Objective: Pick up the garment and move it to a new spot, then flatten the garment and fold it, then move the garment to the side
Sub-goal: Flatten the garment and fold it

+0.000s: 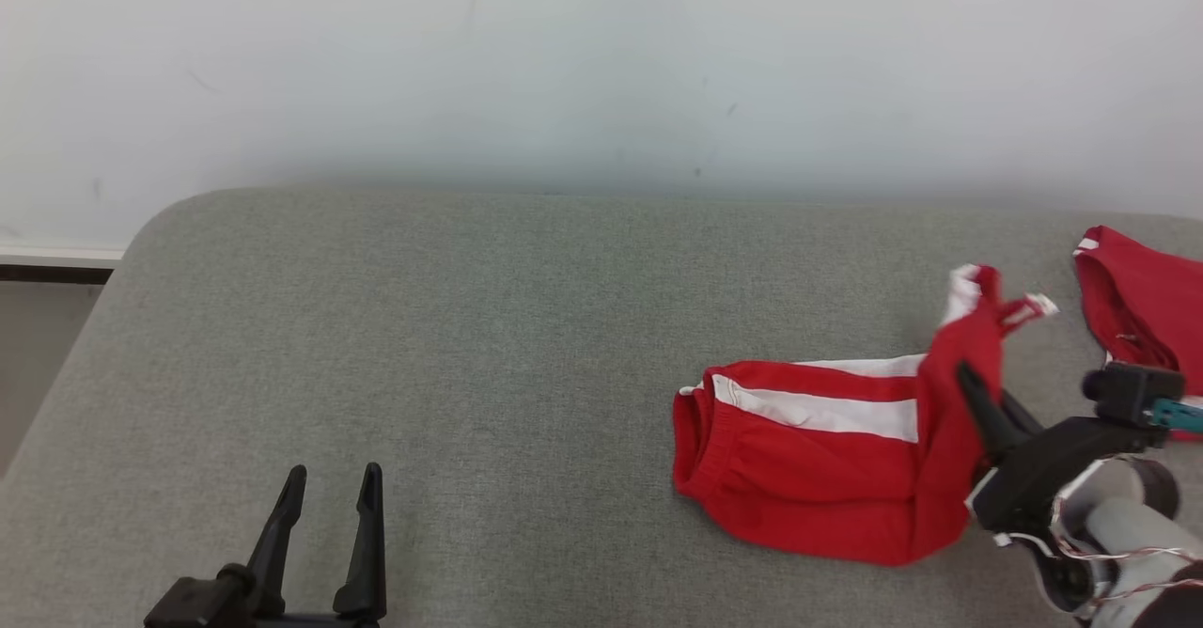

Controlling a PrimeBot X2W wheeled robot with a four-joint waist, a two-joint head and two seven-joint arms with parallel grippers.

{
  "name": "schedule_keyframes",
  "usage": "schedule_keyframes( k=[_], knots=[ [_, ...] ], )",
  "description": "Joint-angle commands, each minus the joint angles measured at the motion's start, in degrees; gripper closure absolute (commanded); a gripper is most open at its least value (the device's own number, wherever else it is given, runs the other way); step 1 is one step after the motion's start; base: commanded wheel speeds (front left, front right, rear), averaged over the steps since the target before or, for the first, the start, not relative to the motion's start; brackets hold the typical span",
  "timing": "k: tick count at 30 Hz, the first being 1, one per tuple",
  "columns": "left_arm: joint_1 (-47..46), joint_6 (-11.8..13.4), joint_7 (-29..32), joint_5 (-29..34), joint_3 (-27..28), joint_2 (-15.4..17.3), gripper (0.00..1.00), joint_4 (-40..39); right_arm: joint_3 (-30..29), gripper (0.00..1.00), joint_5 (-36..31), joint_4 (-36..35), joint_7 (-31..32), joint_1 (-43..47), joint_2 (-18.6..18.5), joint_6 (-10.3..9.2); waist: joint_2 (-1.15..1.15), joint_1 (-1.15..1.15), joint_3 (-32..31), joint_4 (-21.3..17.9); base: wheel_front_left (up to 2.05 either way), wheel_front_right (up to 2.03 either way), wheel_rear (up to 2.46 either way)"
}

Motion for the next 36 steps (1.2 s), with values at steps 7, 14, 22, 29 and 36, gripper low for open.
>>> schedule_keyframes(
  k=[7, 14, 22, 29, 36],
  knots=[
    [0.73, 0.08, -0.01, -0.39, -0.44, 0.04, 0.00, -0.34, 2.13, 1.00, -3.50, -7.33, -0.41, 2.32, 3.42, -0.17, 0.00, 0.00, -0.13, 2.06, 0.00, 0.00, 0.00],
    [-0.08, 0.21, -0.01, -1.14, -0.91, 0.06, 0.00, -0.16, 2.42, 1.00, -7.18, -8.84, -0.47, 5.86, 7.51, -0.17, 0.00, 0.00, 0.95, 4.02, 0.00, 0.00, 0.00],
    [-0.58, 0.70, -0.01, -1.49, -1.59, 0.05, 0.00, 0.19, 0.42, 1.00, -9.23, -9.61, -0.47, 8.85, 12.00, -0.17, 0.00, 0.00, 1.63, 4.75, 0.00, 0.00, 0.00],
    [-0.55, 0.79, -0.01, -1.59, -1.78, 0.06, 0.00, 0.69, -5.09, 0.00, -11.91, -11.90, -0.47, 10.95, 12.34, -0.17, 0.00, 0.00, 1.19, 3.95, 0.00, 0.00, 0.00],
    [-0.48, 0.75, -0.01, -1.17, -1.45, 0.05, 0.00, 0.55, -16.75, 0.00, -16.45, -16.34, -0.46, 14.80, 10.29, -0.17, 0.00, 0.00, 0.98, 3.23, 0.00, 0.00, 0.00]
  ],
)
